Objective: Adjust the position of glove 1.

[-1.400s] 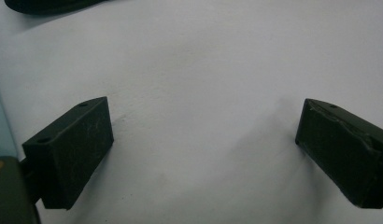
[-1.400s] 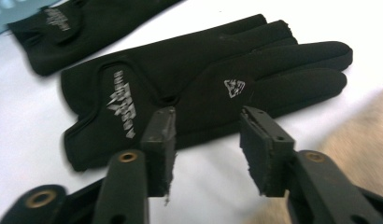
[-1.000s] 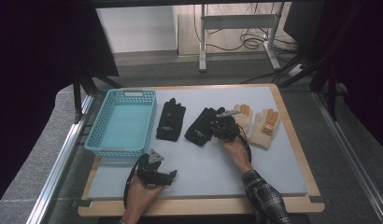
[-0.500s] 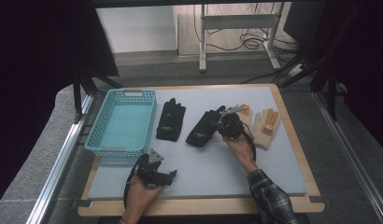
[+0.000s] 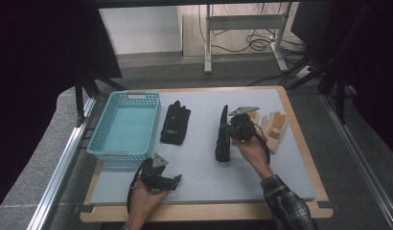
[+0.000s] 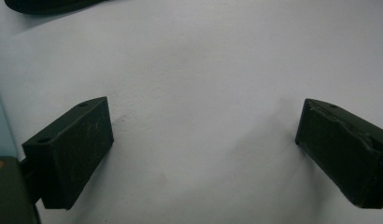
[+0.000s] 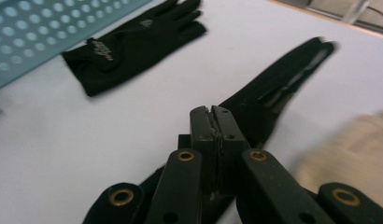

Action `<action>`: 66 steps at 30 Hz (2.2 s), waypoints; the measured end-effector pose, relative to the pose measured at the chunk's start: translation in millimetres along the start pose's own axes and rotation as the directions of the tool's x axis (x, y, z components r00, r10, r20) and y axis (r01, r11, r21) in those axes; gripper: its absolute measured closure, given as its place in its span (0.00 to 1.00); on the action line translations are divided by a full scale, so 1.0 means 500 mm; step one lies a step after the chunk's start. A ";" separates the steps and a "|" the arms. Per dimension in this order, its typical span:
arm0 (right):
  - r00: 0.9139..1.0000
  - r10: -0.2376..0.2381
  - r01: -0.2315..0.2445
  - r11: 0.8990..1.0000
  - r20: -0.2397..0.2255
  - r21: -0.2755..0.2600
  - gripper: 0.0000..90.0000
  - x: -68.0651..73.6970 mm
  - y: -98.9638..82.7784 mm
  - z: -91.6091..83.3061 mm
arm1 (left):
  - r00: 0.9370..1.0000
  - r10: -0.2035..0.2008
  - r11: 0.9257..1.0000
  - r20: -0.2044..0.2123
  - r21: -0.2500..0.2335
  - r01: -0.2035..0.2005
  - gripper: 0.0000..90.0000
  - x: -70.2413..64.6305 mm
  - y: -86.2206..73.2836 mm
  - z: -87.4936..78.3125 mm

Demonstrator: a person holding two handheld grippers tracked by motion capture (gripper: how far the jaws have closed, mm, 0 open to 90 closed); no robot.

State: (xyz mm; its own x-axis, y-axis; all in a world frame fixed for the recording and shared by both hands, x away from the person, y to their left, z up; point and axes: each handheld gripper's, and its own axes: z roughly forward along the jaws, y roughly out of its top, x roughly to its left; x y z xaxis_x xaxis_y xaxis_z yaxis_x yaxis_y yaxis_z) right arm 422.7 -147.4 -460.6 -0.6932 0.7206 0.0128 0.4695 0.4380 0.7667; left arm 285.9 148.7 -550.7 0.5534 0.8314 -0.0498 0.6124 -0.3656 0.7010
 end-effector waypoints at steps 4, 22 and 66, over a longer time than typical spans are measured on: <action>0.998 -0.014 0.013 1.000 -0.067 -0.010 0.89 0.033 0.010 0.035 | 1.000 0.001 1.000 0.000 0.001 -0.001 0.05 0.000 0.000 0.000; 0.993 -0.094 0.098 0.994 -0.075 0.053 0.34 0.018 -0.018 0.136 | 1.000 0.000 1.000 0.000 0.000 0.000 0.05 0.000 0.000 0.000; 0.995 0.042 -0.043 0.999 -0.085 -0.012 0.85 0.113 -0.114 -0.058 | 1.000 -0.001 1.000 -0.001 0.000 0.001 0.05 0.000 0.000 0.000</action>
State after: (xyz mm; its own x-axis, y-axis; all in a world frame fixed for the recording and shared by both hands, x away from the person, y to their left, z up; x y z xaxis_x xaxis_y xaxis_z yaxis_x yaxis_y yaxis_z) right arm 340.9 -147.2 -485.2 -0.7170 0.6899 0.1000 0.4925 0.3998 0.7730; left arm 285.8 148.6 -550.8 0.5520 0.8324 -0.0498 0.6129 -0.3645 0.7011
